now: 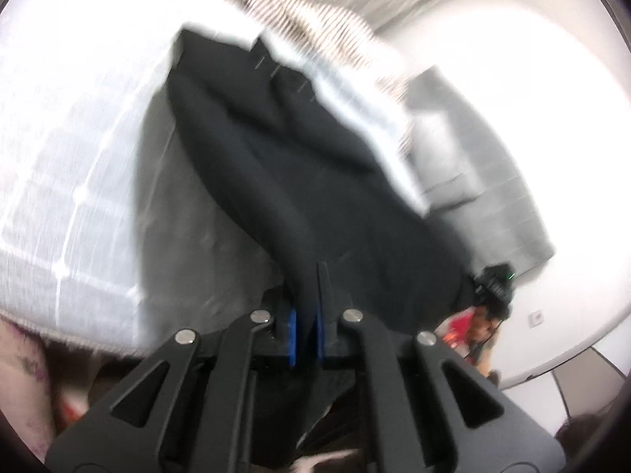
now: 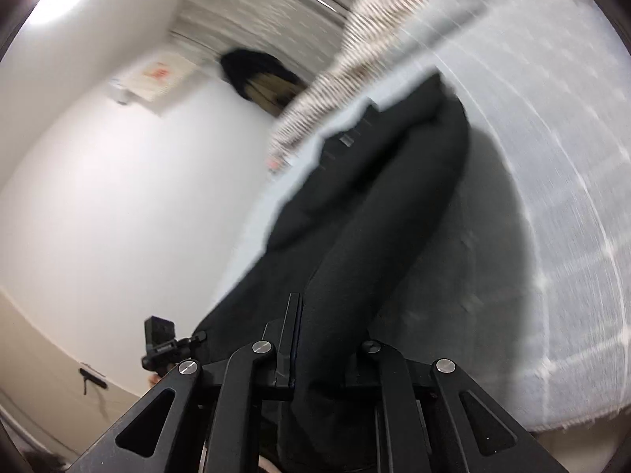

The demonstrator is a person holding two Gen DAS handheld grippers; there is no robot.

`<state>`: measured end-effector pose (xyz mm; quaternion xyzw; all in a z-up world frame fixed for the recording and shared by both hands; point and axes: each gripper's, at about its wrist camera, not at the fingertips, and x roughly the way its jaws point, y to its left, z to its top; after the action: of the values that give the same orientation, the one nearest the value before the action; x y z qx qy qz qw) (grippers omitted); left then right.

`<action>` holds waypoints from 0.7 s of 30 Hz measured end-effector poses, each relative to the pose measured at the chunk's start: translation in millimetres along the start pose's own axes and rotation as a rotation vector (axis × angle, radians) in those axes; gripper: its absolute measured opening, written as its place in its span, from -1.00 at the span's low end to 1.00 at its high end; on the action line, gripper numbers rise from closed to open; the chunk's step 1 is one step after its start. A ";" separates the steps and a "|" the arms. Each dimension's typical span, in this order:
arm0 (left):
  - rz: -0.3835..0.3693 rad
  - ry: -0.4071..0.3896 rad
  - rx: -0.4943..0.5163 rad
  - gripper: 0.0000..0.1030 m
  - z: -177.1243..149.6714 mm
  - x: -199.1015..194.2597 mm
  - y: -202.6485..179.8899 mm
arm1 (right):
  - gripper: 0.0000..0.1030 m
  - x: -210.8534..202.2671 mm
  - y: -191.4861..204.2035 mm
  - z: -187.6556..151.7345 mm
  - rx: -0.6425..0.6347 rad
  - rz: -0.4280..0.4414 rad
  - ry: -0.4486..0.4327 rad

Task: Fold large clothes
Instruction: 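Grasp the coat hem with the left gripper while the right gripper grasps it too, lifting toward the collar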

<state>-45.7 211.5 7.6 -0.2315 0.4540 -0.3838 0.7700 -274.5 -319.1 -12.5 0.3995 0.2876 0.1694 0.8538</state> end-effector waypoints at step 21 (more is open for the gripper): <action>-0.138 -0.502 0.124 -0.84 38.5 -128.1 -62.2 | -0.75 -91.8 143.0 37.1 -0.166 0.097 -0.307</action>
<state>-73.2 277.2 136.8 -0.3024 0.2077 -0.3931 0.8432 -331.1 -299.3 150.8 0.3621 0.1193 0.1708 0.9086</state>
